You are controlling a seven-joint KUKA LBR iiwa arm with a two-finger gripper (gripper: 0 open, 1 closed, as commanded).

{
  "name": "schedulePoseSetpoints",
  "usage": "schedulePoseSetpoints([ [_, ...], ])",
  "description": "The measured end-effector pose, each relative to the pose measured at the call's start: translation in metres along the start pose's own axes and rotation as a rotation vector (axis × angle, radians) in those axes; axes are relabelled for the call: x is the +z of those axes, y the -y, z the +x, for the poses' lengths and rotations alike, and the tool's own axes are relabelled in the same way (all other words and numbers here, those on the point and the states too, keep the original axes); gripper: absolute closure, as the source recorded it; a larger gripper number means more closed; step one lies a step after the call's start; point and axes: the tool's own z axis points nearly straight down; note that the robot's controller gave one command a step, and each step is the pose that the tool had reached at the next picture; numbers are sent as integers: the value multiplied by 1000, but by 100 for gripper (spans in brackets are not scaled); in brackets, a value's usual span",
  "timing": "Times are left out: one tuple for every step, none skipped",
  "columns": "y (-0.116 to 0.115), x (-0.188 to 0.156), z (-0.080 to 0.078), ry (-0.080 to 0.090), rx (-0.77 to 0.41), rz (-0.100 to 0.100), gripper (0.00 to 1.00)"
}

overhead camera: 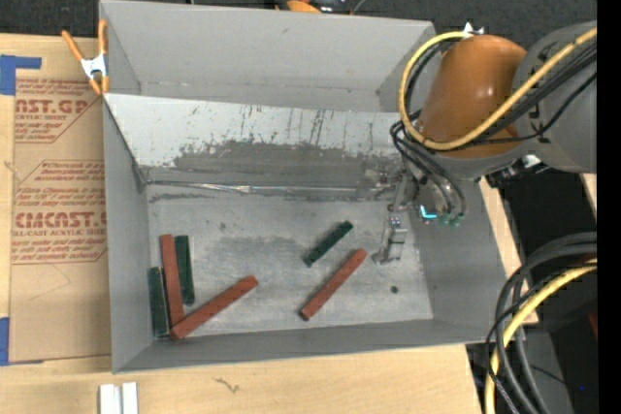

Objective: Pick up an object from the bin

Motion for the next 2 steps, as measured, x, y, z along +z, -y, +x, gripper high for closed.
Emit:
schedulePoseSetpoints([
  [-26,100,42,7,-39,0,0],
  [-25,95,39,15,-39,1,100],
])
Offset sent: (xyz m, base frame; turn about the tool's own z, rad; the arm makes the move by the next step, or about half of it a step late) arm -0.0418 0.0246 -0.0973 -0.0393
